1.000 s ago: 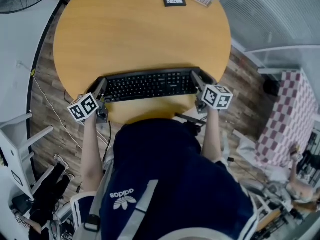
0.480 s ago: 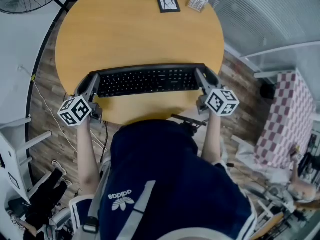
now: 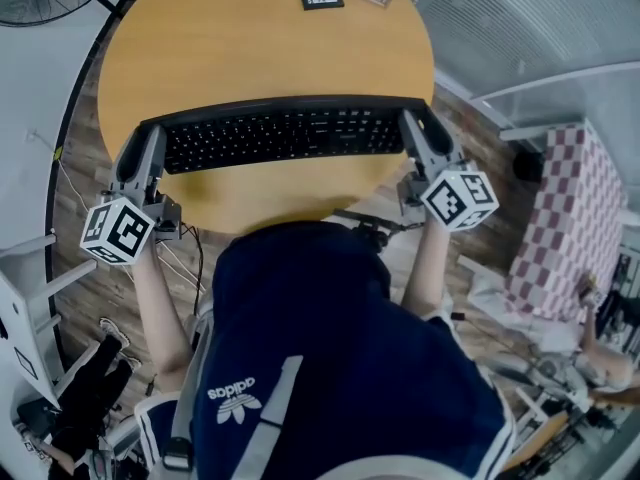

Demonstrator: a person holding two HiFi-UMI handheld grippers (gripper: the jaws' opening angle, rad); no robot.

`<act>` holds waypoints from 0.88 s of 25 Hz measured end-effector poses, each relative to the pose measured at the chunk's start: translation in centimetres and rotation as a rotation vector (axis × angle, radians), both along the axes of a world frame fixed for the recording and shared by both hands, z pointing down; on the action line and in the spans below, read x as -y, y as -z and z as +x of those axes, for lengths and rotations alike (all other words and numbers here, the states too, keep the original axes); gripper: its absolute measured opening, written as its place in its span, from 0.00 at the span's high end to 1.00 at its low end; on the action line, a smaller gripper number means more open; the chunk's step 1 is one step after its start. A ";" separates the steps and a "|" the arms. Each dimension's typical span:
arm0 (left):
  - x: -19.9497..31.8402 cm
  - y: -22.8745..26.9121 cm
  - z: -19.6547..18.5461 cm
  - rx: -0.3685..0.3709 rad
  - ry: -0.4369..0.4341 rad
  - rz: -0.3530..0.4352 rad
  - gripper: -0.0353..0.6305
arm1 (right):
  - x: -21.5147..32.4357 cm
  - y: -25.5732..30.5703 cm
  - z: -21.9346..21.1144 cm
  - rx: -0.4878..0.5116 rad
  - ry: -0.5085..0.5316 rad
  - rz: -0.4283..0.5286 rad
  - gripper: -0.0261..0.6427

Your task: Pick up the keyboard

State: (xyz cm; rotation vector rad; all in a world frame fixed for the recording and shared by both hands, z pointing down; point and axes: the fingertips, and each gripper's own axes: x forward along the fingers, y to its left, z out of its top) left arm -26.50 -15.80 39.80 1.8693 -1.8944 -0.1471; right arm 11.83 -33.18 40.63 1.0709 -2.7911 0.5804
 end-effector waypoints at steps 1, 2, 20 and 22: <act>-0.2 0.7 0.2 0.005 0.004 0.014 0.69 | -0.2 0.7 0.2 0.003 -0.003 0.015 0.73; -0.4 1.4 0.4 0.009 0.011 0.028 0.69 | -0.3 1.4 0.4 0.008 -0.005 0.030 0.73; -6.5 7.9 5.9 0.083 0.157 0.160 0.69 | -2.0 7.8 3.6 0.051 0.108 0.146 0.73; -8.3 7.9 6.5 0.085 0.174 0.160 0.69 | -2.9 8.0 3.7 0.053 0.129 0.156 0.73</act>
